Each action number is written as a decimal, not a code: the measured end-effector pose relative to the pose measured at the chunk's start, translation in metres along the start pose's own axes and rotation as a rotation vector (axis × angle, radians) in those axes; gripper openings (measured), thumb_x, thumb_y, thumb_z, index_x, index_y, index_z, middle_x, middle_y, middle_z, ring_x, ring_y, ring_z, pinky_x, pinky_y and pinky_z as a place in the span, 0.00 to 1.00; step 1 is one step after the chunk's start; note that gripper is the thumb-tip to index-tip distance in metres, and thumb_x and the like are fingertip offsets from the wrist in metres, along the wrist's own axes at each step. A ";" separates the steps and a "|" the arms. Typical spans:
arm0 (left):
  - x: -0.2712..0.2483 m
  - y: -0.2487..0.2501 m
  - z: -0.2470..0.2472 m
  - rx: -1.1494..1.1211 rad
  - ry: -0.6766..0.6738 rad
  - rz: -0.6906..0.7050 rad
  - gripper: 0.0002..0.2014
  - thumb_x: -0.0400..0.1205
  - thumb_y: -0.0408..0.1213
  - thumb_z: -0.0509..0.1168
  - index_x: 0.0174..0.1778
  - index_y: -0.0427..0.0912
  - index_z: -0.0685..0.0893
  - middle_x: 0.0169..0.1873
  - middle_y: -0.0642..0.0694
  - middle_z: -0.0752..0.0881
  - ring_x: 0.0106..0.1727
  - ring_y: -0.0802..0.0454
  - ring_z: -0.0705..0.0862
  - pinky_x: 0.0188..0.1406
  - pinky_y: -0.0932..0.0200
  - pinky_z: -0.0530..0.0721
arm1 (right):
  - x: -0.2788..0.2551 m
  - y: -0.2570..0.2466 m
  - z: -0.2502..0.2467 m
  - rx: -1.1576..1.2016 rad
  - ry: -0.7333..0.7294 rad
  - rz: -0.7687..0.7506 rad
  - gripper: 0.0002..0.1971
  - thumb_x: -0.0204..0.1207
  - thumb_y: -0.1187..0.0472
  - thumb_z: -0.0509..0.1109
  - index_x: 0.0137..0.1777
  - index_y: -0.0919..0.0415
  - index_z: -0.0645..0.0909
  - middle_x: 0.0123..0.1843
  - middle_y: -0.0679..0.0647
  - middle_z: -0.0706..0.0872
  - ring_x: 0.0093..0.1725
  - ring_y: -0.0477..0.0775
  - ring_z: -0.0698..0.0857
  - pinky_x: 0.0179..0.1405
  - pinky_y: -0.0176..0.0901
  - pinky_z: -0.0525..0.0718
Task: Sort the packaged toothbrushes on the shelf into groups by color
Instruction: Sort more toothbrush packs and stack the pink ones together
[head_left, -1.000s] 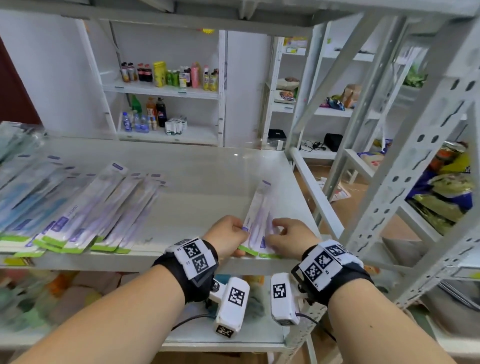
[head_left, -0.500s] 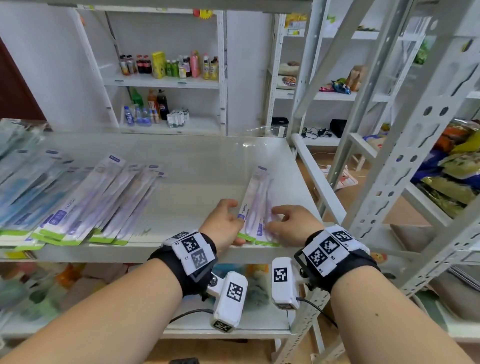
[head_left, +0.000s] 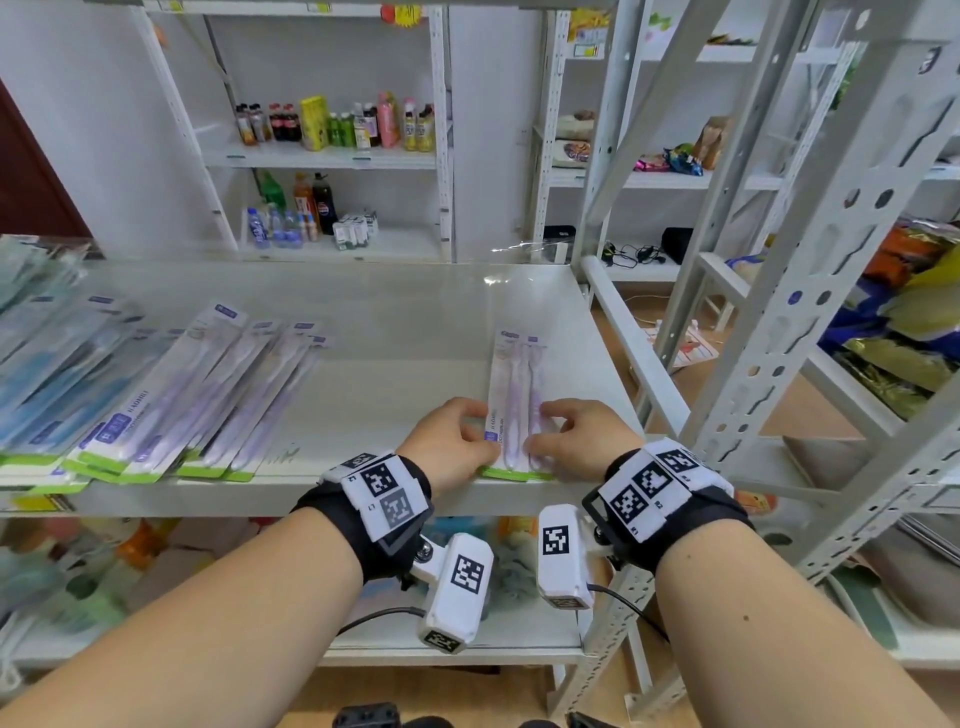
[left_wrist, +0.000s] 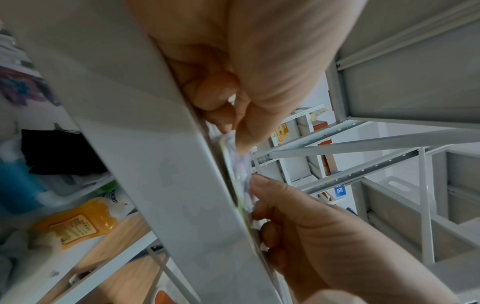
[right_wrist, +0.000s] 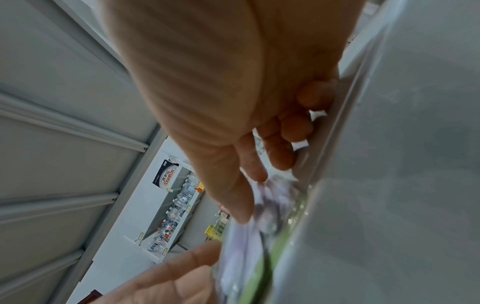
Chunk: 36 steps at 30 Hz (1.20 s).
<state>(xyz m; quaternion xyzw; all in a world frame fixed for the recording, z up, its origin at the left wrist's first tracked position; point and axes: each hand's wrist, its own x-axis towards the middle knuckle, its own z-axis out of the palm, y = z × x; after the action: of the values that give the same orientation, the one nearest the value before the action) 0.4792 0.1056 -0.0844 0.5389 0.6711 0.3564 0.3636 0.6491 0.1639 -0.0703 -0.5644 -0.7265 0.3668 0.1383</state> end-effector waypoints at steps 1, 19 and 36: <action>0.000 -0.001 0.000 0.021 0.006 0.005 0.27 0.75 0.34 0.69 0.71 0.46 0.73 0.42 0.51 0.81 0.42 0.53 0.82 0.47 0.60 0.81 | 0.000 0.000 0.000 -0.004 0.003 -0.001 0.34 0.64 0.49 0.75 0.74 0.48 0.73 0.58 0.49 0.82 0.47 0.48 0.82 0.47 0.42 0.80; 0.006 0.009 -0.003 0.287 -0.203 0.166 0.38 0.69 0.41 0.76 0.76 0.50 0.70 0.38 0.62 0.76 0.36 0.67 0.77 0.38 0.74 0.72 | -0.008 -0.010 -0.002 -0.023 0.014 0.019 0.33 0.68 0.60 0.73 0.75 0.51 0.71 0.66 0.55 0.81 0.50 0.51 0.82 0.44 0.40 0.83; -0.027 -0.034 -0.193 -0.023 0.406 -0.062 0.17 0.76 0.30 0.69 0.62 0.37 0.82 0.42 0.43 0.83 0.36 0.46 0.82 0.31 0.65 0.81 | 0.020 -0.153 0.078 0.252 0.007 -0.121 0.16 0.71 0.54 0.75 0.58 0.56 0.82 0.35 0.50 0.86 0.28 0.48 0.81 0.25 0.38 0.75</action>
<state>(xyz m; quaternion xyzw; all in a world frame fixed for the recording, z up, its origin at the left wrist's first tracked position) 0.2991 0.0572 -0.0180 0.4311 0.7427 0.4538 0.2378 0.4848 0.1391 -0.0230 -0.4992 -0.7068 0.4440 0.2325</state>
